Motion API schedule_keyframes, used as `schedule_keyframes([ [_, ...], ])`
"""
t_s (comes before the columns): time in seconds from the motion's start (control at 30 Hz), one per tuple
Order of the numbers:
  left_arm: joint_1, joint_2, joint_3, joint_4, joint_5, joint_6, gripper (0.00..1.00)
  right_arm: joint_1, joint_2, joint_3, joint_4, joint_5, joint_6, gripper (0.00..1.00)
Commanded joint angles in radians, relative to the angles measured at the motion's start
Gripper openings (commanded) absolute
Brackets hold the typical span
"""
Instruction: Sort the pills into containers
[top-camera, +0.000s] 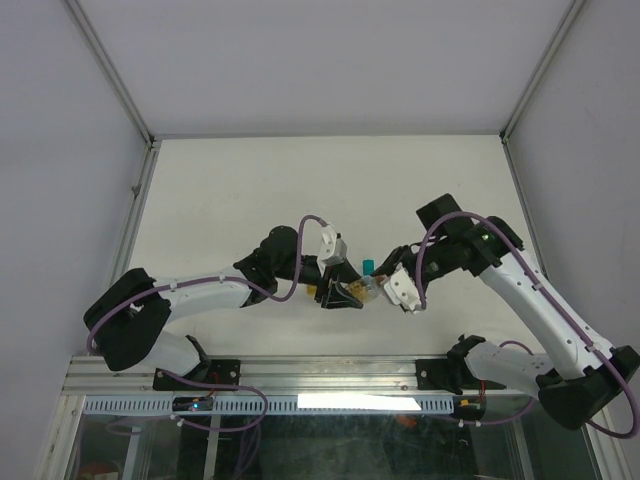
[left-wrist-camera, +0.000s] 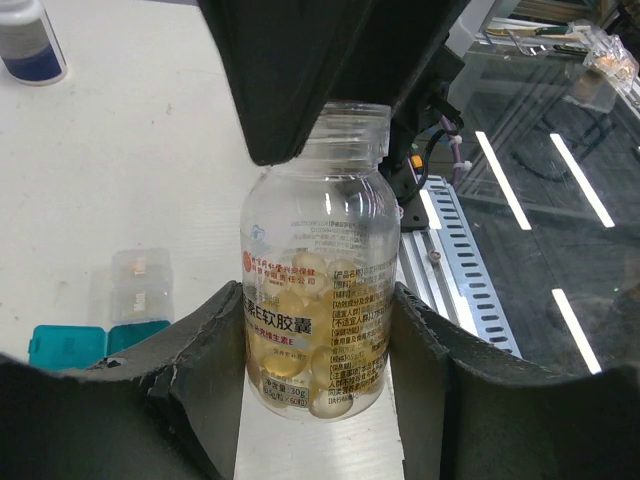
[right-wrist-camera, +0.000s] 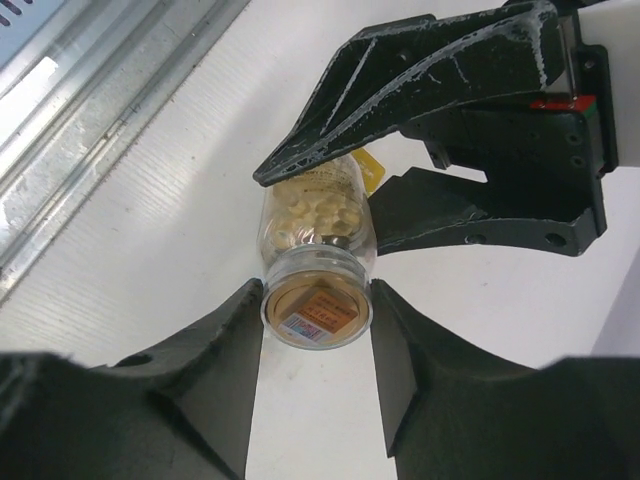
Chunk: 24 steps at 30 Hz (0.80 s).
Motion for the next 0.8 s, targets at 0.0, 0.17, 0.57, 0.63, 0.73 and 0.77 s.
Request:
schedule_keyframes([
  [0.0, 0.007, -0.003, 0.021, 0.049, 0.042, -0.001, 0.00, -0.004, -0.032, -0.048, 0.128, -0.060, 0.233, 0.52],
  [0.17, 0.007, -0.003, 0.010, 0.063, 0.039, -0.003, 0.00, -0.006, -0.061, -0.029, 0.231, -0.022, 0.462, 0.80],
  [0.57, 0.002, -0.054, -0.074, 0.182, -0.074, -0.087, 0.00, -0.017, -0.180, 0.066, 0.225, 0.049, 1.288, 0.99],
  [0.63, -0.009, -0.063, -0.089, 0.211, -0.119, -0.096, 0.00, -0.027, -0.142, 0.086, 0.169, 0.036, 1.355, 0.99],
  [0.73, -0.035, -0.065, -0.093, 0.229, -0.178, -0.094, 0.00, -0.055, -0.131, 0.048, 0.208, 0.063, 1.419, 0.99],
  [0.77, -0.044, -0.064, -0.092, 0.227, -0.199, -0.092, 0.00, -0.057, -0.128, 0.038, 0.225, 0.083, 1.437, 0.99],
])
